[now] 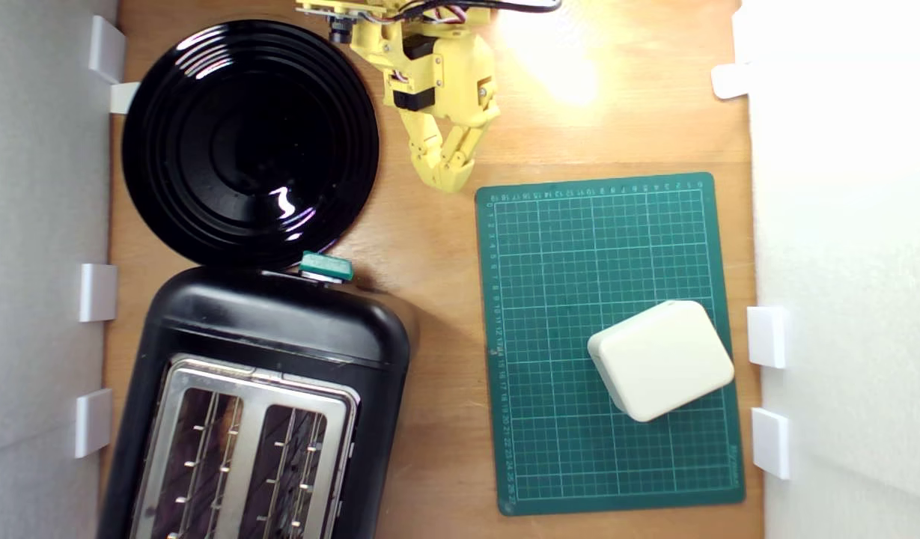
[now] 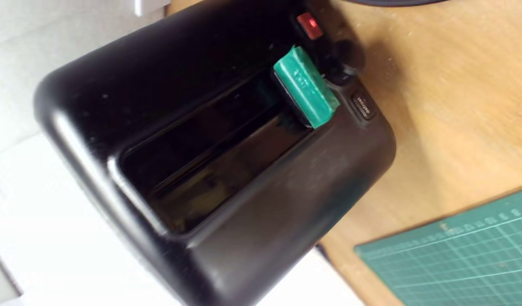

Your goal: Start toaster

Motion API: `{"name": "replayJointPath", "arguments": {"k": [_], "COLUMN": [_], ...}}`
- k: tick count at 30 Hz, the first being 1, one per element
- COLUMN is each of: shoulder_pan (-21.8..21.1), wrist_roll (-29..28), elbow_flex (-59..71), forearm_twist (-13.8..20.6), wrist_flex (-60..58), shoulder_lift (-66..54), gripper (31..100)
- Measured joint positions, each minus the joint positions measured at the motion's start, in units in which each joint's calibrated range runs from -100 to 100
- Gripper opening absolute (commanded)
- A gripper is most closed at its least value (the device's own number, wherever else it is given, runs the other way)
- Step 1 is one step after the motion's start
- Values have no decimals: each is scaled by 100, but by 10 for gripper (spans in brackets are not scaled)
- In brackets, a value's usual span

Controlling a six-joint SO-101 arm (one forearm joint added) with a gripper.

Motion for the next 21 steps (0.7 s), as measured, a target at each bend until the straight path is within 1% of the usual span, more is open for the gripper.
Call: {"name": "replayJointPath", "arguments": {"k": [2, 4, 6, 9, 14, 21], "shoulder_pan": [0, 27, 27, 81, 54, 54], "wrist_roll": [0, 0, -59, -242, -458, -485], "elbow_flex": [0, 0, 0, 0, 0, 0], "forearm_twist": [-39, -241, -308, -318, -327, -327], "wrist_flex": [0, 51, 153, 247, 366, 443], "shoulder_lift": [0, 0, 0, 0, 0, 0], "gripper": [314, 314, 314, 314, 314, 314]}}
